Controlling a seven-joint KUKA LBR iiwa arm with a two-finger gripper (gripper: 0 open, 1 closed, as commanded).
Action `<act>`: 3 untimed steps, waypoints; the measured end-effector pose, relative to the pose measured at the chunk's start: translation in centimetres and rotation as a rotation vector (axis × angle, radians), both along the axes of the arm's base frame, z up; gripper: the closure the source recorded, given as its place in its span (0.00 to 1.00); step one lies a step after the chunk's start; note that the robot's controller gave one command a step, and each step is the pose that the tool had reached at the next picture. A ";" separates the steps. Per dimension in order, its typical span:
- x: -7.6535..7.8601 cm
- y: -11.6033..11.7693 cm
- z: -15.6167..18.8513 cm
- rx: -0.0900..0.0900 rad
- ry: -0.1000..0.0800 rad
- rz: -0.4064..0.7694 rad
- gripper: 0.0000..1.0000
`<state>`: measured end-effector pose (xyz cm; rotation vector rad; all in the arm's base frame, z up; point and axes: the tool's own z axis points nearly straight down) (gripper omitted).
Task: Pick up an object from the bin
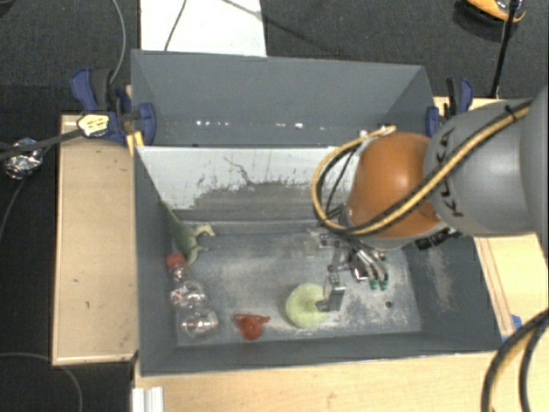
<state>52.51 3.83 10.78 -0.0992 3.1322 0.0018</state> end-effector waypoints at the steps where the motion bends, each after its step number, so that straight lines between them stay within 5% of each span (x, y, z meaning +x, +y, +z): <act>1: -2.1 -0.4 -2.9 0.001 0.002 -0.025 0.00; 2: -3.8 0.3 -3.6 0.002 -0.001 -0.061 1.00; 3: -3.8 0.3 -3.6 0.002 -0.001 -0.061 1.00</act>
Offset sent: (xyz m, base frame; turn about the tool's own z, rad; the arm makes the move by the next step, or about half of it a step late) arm -0.0378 0.0028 -0.0378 0.0615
